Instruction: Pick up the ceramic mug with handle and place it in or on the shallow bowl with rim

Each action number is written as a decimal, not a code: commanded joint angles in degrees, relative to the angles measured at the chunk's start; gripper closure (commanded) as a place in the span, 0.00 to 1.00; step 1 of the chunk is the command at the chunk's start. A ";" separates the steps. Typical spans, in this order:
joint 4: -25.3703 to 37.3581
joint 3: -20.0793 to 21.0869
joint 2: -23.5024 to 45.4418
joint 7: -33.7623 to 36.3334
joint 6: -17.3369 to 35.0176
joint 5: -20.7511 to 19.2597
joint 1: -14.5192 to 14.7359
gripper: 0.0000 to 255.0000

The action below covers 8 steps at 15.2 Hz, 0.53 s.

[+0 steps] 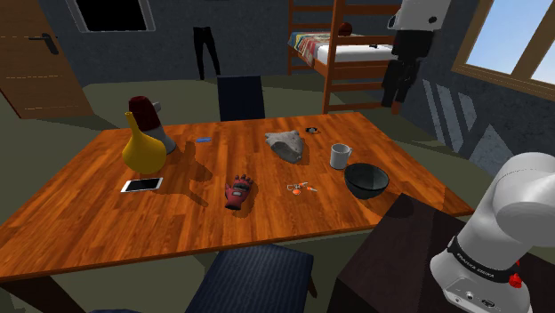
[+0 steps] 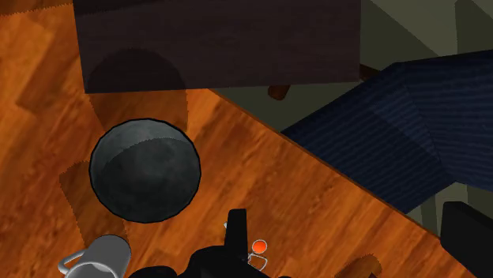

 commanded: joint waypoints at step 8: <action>-5.91 -2.79 6.60 -5.24 12.48 -3.57 -1.18 0.00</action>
